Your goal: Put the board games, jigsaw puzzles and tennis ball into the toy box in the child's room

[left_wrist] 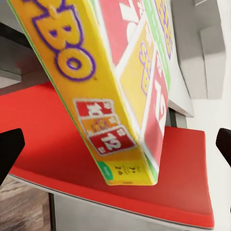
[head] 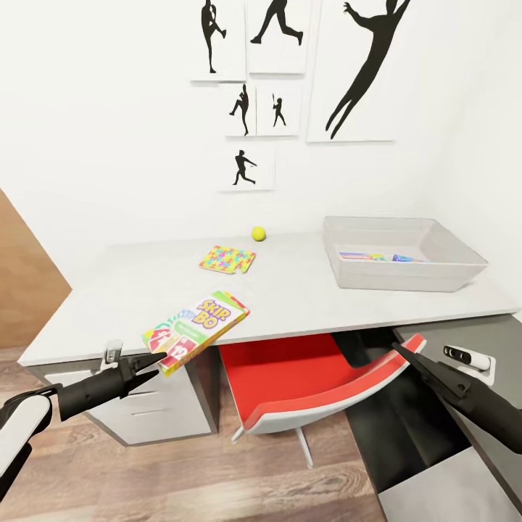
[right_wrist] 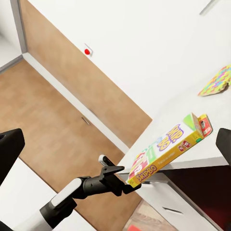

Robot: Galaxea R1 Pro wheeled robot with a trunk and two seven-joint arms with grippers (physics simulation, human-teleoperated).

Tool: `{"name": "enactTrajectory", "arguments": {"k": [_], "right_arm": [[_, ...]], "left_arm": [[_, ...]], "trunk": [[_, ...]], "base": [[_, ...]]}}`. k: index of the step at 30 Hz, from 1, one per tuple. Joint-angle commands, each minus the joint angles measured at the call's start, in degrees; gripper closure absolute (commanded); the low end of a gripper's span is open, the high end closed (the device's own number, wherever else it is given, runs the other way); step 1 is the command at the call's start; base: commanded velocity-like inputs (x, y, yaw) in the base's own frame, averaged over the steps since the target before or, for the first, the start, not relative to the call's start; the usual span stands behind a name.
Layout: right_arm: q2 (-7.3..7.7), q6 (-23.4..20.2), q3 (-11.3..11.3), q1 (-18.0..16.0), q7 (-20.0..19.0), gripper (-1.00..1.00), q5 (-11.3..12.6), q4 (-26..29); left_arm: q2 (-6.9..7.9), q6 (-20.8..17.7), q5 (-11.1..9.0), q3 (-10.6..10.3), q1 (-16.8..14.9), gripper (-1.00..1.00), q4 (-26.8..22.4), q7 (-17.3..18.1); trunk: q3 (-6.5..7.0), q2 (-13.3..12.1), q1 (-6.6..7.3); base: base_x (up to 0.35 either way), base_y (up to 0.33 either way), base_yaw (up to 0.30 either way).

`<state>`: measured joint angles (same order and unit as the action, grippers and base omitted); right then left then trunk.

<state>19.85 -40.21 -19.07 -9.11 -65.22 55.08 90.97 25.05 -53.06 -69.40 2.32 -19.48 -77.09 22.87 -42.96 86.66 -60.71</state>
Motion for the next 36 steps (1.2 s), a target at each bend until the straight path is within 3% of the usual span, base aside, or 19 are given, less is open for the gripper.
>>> {"name": "enactTrajectory", "arguments": {"k": [1,36], "right_arm": [[0.01,-0.4,0.0,0.0,0.0,-1.00,0.3,0.0],[0.01,-0.4,0.0,0.0,0.0,-1.00,0.3,0.0]], "left_arm": [[0.00,-0.3,0.1,0.1,0.0,-1.00,0.0,0.2],[0.00,-0.3,0.1,0.1,0.0,-1.00,0.0,0.2]], "trunk": [[-0.05,0.0,0.00],[-0.05,0.0,0.00]], "base": [[0.000,0.000,0.000],[0.037,-0.015,0.000]]}}
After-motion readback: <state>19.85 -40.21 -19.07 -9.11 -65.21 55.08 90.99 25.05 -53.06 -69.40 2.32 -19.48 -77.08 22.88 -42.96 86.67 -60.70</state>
